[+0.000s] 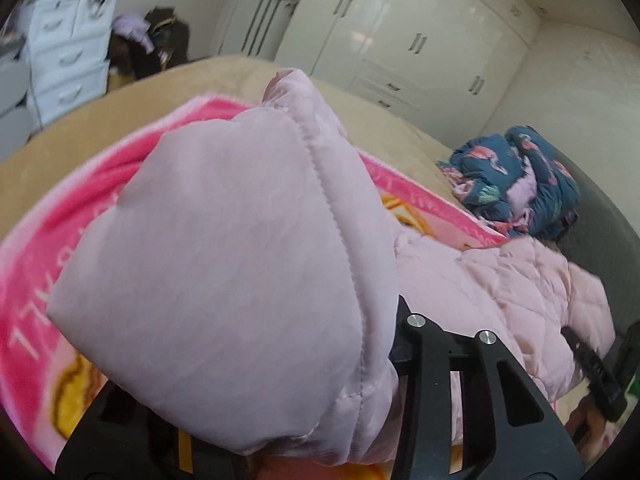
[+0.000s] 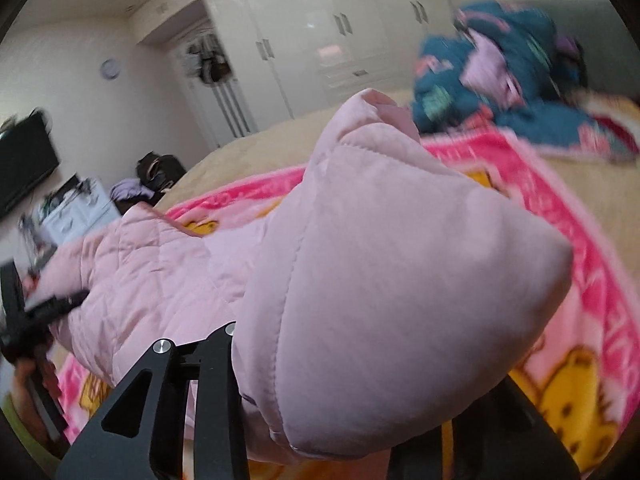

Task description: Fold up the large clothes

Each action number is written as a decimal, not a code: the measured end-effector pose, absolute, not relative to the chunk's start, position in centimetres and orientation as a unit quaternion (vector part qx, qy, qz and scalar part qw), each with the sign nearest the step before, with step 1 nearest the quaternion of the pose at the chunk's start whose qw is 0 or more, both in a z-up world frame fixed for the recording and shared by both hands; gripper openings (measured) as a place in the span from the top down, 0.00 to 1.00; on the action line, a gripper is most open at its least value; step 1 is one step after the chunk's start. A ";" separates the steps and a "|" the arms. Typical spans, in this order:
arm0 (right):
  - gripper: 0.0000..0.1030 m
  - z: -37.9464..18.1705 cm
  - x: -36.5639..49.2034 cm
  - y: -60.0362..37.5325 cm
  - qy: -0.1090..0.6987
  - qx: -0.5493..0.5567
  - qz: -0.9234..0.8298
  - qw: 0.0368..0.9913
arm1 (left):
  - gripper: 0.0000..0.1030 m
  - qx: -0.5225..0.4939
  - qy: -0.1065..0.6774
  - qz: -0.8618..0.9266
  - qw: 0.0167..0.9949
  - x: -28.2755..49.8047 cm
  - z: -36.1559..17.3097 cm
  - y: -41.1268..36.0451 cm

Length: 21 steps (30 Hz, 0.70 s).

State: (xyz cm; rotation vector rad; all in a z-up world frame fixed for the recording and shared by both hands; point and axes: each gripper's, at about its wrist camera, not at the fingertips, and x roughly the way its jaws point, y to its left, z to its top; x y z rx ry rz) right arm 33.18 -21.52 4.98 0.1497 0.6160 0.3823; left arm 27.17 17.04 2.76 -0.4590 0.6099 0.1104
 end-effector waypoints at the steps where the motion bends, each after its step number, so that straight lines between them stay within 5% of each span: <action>1: 0.70 5.6 32.4 -21.2 0.294 0.060 0.188 0.935 | 0.68 -0.219 0.295 0.052 0.929 26.6 3.2 16.8; 21: 0.70 7.1 21.3 -21.7 0.257 0.033 0.212 0.942 | 0.68 -0.201 0.296 0.041 0.933 17.3 3.3 15.7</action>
